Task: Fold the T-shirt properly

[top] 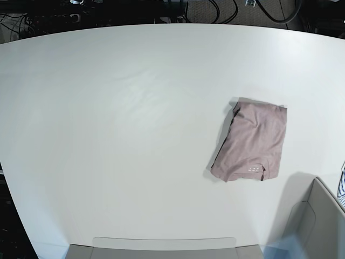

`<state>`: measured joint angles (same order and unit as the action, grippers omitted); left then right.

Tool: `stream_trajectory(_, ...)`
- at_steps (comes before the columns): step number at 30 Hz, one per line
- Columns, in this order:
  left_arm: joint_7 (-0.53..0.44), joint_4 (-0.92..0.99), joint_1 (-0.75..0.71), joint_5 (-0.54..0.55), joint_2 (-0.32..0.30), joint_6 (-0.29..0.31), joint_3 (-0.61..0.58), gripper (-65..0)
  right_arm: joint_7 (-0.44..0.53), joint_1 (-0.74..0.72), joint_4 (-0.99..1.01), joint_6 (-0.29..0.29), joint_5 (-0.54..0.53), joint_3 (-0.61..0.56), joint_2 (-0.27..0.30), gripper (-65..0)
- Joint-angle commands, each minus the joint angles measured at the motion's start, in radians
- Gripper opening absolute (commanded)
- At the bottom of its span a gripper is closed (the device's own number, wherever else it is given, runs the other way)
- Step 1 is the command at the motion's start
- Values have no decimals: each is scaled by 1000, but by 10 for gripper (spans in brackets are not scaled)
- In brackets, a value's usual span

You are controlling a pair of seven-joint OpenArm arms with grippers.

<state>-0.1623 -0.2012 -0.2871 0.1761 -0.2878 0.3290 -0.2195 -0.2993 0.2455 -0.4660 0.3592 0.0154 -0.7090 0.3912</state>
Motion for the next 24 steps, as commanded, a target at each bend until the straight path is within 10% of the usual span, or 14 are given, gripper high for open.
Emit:
stream_trajectory(1,-10,-2,-5,0,-12,0,-18,-650,30,-5,37,8,-1,1,5,-650)
stream_trajectory(8,-10,-2,-2,0,-12,0,-123,-650,210,-50,238,8,-1,1,-57,-650)
stream_trajectory(24,-6,6,73,1,123,0,-128,-650,220,-117,359,10,-1,1,-189,-650)
